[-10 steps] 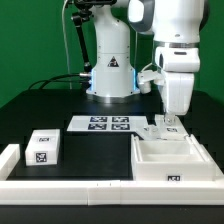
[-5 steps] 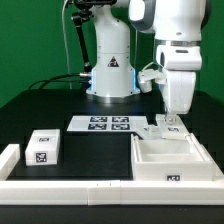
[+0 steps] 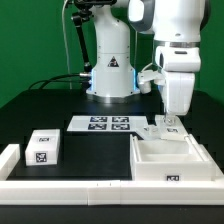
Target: Assemble cabinet
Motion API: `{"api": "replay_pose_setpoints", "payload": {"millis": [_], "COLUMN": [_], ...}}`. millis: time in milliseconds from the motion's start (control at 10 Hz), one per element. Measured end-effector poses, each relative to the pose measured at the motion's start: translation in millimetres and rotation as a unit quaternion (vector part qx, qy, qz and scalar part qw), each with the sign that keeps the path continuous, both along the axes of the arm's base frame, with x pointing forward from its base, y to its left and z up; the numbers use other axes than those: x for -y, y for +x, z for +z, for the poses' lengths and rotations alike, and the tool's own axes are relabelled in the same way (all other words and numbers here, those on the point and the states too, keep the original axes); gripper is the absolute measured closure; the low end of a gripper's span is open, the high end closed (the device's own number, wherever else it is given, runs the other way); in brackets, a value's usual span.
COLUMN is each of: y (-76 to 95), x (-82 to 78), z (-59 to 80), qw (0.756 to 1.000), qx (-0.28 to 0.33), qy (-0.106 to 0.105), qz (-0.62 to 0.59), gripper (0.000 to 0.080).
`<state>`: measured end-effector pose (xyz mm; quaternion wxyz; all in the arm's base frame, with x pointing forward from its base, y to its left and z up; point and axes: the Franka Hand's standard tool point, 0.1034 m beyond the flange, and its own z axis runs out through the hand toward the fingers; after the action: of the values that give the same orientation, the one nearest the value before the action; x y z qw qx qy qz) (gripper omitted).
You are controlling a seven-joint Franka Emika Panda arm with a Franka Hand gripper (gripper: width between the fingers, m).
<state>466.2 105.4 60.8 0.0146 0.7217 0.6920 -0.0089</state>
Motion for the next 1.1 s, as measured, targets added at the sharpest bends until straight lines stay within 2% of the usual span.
{"api": "replay_pose_setpoints", "payload": {"millis": [200, 700, 1100], "y": [0.3, 49.0, 49.4], "x": [-0.3, -0.1, 0.0], "z": [-2.3, -2.8, -2.7], "qw": [1.0, 1.0, 1.0], "qx": [-0.002, 0.014, 0.015], "qy": [0.0, 0.006, 0.006], "qz": [0.0, -0.008, -0.007], "gripper": [0.0731, 0.0731, 0.0731]}}
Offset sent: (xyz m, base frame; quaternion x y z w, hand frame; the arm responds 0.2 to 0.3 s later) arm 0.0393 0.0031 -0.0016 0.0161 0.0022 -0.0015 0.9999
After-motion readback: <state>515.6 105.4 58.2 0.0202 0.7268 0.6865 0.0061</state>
